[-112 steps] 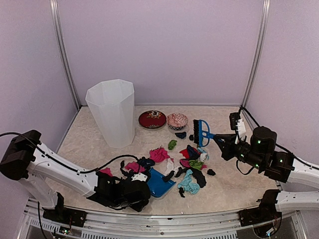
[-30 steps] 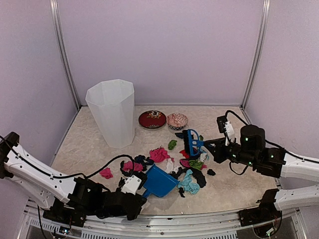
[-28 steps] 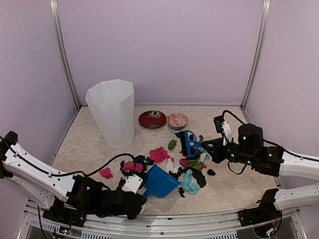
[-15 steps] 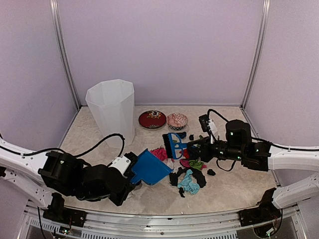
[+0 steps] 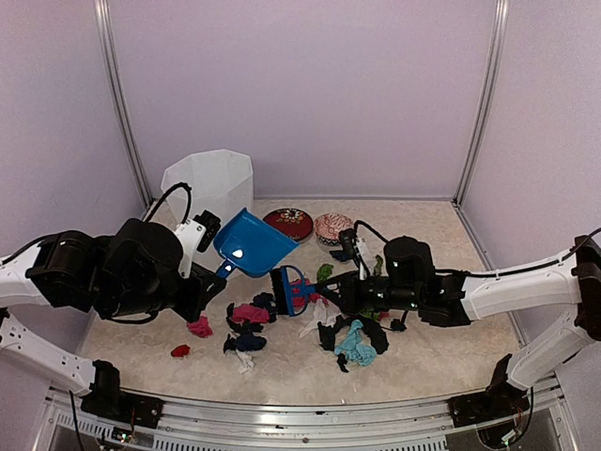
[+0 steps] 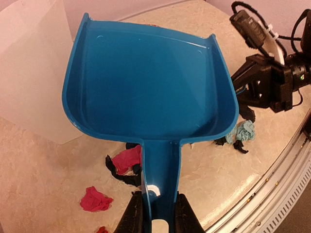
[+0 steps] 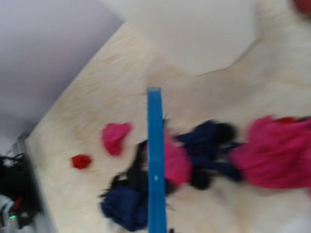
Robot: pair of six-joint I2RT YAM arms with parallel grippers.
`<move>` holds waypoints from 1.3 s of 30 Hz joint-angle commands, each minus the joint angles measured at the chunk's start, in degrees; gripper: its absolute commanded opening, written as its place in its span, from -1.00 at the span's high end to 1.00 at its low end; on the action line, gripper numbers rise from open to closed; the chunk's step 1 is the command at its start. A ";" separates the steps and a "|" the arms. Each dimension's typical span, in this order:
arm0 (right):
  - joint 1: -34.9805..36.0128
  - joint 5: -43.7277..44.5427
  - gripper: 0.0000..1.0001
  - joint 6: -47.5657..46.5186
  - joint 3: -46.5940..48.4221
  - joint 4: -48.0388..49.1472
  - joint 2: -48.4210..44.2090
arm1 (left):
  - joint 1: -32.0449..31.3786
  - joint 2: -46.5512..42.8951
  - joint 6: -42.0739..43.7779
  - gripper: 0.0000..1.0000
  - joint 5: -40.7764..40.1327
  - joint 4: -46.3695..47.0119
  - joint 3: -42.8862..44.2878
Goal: Sweep away the paper scraps from the table
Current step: Sweep the paper scraps at the center of the board.
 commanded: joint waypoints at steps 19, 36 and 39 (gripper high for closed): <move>8.87 -21.60 1.00 14.15 33.01 12.24 37.96 | 5.03 -2.51 18.24 1.00 -1.38 10.12 8.32; 10.22 -24.90 1.00 19.31 57.14 -4.95 54.72 | 5.20 -6.93 16.73 1.00 0.57 10.17 4.70; 10.26 -23.56 1.00 20.07 58.65 -6.82 55.80 | 5.19 -7.71 16.41 1.00 0.82 10.02 3.91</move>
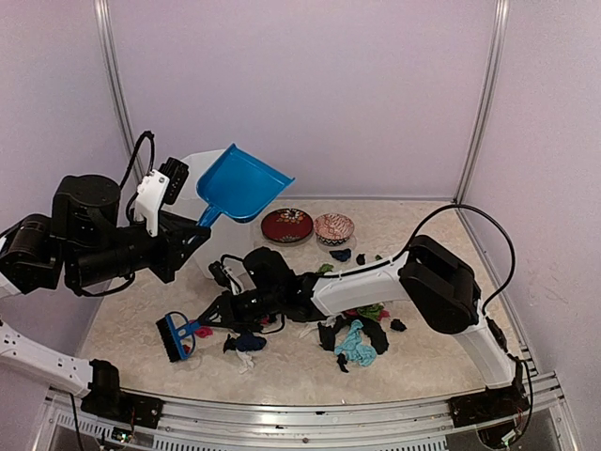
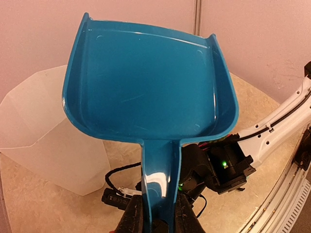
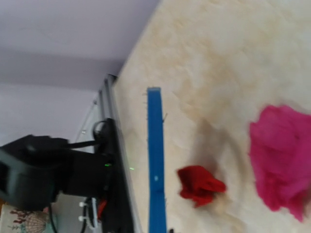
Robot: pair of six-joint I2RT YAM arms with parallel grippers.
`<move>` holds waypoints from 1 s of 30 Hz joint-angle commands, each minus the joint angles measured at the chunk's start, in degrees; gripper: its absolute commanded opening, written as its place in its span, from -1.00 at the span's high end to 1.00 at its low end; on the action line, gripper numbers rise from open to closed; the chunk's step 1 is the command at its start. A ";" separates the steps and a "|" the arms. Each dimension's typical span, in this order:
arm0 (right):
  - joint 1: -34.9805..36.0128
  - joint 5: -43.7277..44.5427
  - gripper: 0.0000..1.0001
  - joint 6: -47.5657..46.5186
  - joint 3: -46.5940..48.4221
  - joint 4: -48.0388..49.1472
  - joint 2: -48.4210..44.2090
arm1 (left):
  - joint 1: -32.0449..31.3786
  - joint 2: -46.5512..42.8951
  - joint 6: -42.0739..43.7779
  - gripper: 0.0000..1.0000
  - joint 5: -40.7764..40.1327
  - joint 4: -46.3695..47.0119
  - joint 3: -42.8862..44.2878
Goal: Sweep away the paper scraps from the table
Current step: Sweep the paper scraps at the center of the board.
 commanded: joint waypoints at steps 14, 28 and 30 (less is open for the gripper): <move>-0.83 16.65 1.00 2.21 -4.06 -15.50 -4.72 | 0.25 -2.73 -0.98 1.00 0.88 1.04 -3.28; -8.24 25.96 1.00 3.27 -30.09 -14.14 -23.73 | 0.36 -0.46 0.37 1.00 2.77 3.99 -4.05; -9.65 26.69 1.00 3.12 -33.78 -14.18 -26.20 | 0.33 -0.07 0.50 1.00 3.04 4.42 -4.18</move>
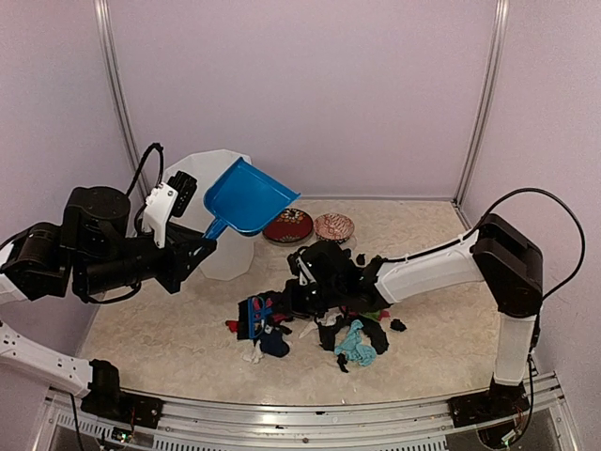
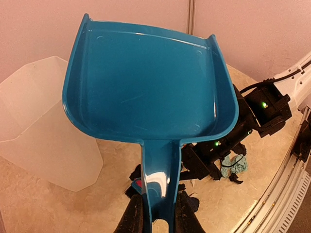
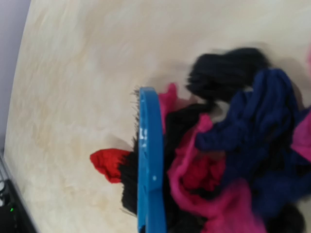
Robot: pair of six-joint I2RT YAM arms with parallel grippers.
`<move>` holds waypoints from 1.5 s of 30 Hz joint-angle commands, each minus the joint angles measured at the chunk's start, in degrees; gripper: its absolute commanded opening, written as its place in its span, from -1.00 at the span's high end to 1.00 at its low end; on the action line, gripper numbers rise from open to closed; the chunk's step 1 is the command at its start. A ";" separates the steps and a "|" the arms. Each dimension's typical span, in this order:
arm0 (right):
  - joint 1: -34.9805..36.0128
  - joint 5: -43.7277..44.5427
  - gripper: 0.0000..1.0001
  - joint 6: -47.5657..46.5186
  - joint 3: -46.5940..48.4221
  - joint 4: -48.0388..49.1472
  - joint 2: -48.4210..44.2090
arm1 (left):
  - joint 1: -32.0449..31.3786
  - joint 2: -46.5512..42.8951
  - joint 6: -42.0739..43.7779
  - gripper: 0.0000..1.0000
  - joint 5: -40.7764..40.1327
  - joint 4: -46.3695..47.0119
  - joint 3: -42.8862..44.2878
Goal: Sweep away the paper scraps from the table
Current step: Sweep the paper scraps at the center of the board.
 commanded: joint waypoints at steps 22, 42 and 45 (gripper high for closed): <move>-14.66 13.92 1.00 -10.80 -19.30 -13.48 -33.43 | 3.42 7.52 0.53 1.00 8.53 7.94 -0.97; -14.71 -2.72 1.00 -21.34 -20.08 -16.05 -47.76 | 3.84 5.61 -9.68 1.00 15.56 7.81 -5.66; -14.70 -5.51 1.00 -22.41 -20.90 -16.30 -49.33 | 3.81 5.44 -10.86 1.00 15.56 7.28 -6.20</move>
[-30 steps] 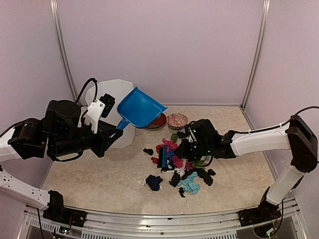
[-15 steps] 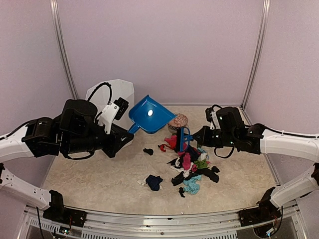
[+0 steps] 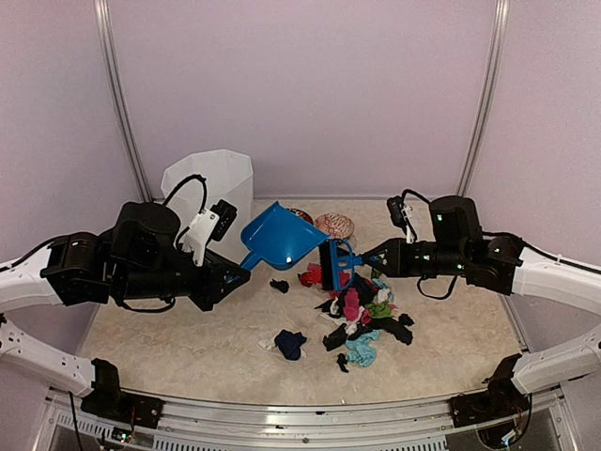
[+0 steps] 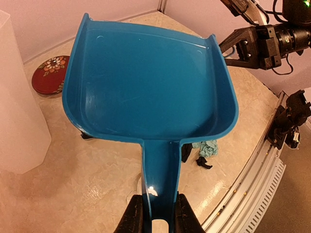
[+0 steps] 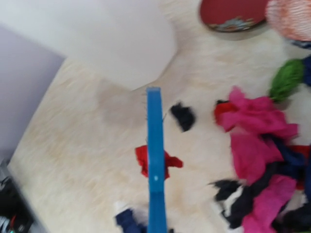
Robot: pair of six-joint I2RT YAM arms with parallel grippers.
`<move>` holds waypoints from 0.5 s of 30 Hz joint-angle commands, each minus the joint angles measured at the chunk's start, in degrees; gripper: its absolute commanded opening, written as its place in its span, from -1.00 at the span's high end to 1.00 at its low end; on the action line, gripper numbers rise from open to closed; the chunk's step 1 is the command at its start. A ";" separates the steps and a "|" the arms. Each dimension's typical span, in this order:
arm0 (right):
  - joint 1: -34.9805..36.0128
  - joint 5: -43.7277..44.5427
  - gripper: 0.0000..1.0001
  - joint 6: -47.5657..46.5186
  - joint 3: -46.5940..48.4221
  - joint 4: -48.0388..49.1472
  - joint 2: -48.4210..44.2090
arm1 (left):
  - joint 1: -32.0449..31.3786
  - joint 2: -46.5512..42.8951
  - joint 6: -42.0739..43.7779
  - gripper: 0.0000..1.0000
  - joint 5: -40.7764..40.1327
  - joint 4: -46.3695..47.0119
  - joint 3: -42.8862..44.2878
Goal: Sweep away the paper scraps from the table
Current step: Sweep the paper scraps at the center of the board.
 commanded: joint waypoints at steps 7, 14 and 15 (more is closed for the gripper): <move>2.80 -13.32 1.00 -3.46 -3.31 3.27 -1.34 | -0.25 -3.01 -3.26 1.00 2.06 -1.14 -1.06; 11.06 -18.95 1.00 -3.10 -2.19 9.12 8.44 | -0.23 -3.79 -2.88 1.00 1.69 -3.55 0.41; 12.10 -19.68 1.00 -3.11 -1.73 9.87 10.20 | -0.25 -3.84 -2.82 1.00 1.73 -3.61 0.37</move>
